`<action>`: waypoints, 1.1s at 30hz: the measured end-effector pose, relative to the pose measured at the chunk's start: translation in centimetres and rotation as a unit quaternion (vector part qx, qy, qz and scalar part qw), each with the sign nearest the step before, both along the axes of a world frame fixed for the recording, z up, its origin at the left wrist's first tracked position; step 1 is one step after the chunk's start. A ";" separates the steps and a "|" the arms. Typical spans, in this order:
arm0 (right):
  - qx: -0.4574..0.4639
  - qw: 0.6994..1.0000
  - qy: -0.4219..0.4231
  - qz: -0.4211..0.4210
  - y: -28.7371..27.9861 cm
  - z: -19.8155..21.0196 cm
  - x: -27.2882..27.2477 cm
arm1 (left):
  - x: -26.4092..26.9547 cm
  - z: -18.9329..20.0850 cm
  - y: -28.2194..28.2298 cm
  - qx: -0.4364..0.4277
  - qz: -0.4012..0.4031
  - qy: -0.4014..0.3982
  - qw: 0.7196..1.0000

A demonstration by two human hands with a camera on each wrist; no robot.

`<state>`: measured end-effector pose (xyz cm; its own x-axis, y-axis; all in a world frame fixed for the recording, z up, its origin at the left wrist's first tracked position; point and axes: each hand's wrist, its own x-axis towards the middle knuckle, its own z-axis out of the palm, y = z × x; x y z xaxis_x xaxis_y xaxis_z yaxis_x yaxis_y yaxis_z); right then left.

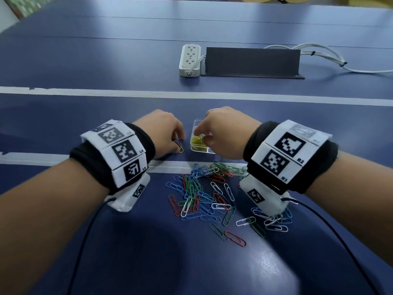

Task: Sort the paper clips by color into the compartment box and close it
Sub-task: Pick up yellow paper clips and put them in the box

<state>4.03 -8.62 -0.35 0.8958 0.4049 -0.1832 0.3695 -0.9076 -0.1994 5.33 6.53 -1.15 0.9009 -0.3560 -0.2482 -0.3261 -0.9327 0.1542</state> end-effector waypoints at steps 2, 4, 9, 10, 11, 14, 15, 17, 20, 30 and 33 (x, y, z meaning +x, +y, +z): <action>-0.015 1.000 -0.004 0.006 -0.1 -0.1 0.0 | 0.1 0.0 -0.3 0.006 -0.010 -0.009 1.000; -0.015 1.000 -0.008 0.007 -0.1 0.1 0.0 | 0.0 0.0 -0.4 0.016 -0.013 -0.010 1.000; 0.009 1.000 -0.016 0.007 -0.6 0.7 0.0 | 0.0 0.9 0.6 -0.011 0.005 0.008 1.000; 0.016 1.000 -0.012 0.003 -0.9 0.8 0.0 | 0.0 1.4 0.7 -0.031 0.011 0.003 0.999; 0.023 1.000 -0.010 -0.004 -1.2 1.0 0.1 | 0.0 1.8 0.7 -0.055 0.015 -0.008 0.998; 0.045 0.998 -0.014 -0.037 -2.4 1.3 0.3 | -0.1 2.5 0.0 -0.111 0.017 -0.048 0.993; 0.052 0.997 -0.016 -0.050 -3.0 1.5 0.3 | -0.1 2.5 -0.5 -0.119 0.010 -0.056 0.991; 0.063 0.995 -0.016 -0.074 -4.2 1.6 0.2 | -0.1 2.4 -1.6 -0.121 -0.013 -0.060 0.991; 0.064 0.994 -0.006 -0.092 -6.1 1.3 -0.6 | -0.1 1.8 -2.9 -0.102 -0.042 -0.053 0.992; 0.035 0.991 -0.012 -0.125 -9.9 0.9 -3.6 | 0.0 1.1 -3.8 -0.071 -0.057 -0.057 0.994; -0.002 0.994 0.008 -0.109 -9.7 0.3 -4.3 | 0.1 1.1 -3.9 -0.093 -0.050 -0.049 0.993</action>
